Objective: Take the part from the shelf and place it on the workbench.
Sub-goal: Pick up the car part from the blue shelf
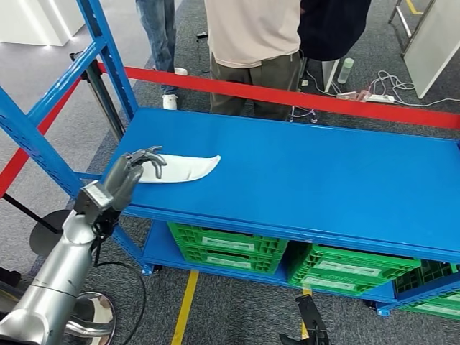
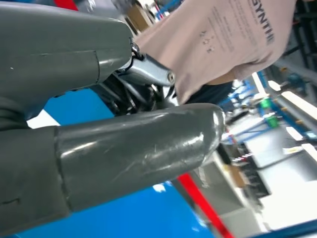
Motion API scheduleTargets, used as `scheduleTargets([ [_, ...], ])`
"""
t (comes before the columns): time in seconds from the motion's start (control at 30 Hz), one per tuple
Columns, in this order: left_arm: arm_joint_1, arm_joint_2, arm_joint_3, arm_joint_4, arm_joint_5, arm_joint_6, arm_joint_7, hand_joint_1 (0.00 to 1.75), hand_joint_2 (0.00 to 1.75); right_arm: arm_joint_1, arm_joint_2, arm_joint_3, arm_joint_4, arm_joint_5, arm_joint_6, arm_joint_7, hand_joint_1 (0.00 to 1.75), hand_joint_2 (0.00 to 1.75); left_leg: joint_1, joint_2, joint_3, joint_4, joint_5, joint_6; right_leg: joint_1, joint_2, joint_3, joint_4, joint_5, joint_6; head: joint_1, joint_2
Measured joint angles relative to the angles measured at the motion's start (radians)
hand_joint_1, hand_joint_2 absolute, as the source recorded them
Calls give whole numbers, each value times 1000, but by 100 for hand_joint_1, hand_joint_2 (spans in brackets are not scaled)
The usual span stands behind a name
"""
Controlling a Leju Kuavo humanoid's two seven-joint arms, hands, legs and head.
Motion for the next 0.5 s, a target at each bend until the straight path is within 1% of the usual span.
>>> scheduleTargets([
  [0.13, -30, 26, -33, 66, -122, 115, 27, 0, 0, -1, 0, 0, 0, -1, 1, 0, 0, 175, 0, 0, 0, 0, 0, 0, 0, 1, 0, 0, 0, 0, 0, 0],
  [0.2, -56, 46, -53, 126, -186, 170, 48, 0, 0, -1, 0, 0, 0, -1, 2, 1, 0, 175, 0, 1, 0, 0, 0, 0, 0, 1, 0, 0, 0, 0, 0, 0],
  [0.3, -111, 88, -90, 246, -305, 239, 106, 0, 0, 0, 0, 0, 0, -2, 2, 5, 0, 175, 0, 1, 0, 0, 0, 0, 0, 1, -1, 0, 0, 0, 0, 0],
  [0.4, -166, 129, -128, 363, -383, 264, 151, 0, 0, 0, 0, 0, 0, -2, 1, 9, 0, 175, 0, 2, 0, 0, 1, -1, 0, 2, -1, 1, 0, 0, 0, 0],
  [0.5, -203, 154, -155, 444, -421, 266, 180, 0, 0, 1, 0, 0, 0, -2, 0, 12, 0, 175, 0, 2, 0, 0, 1, -1, 0, 2, -1, 1, 0, 0, 0, 0],
])
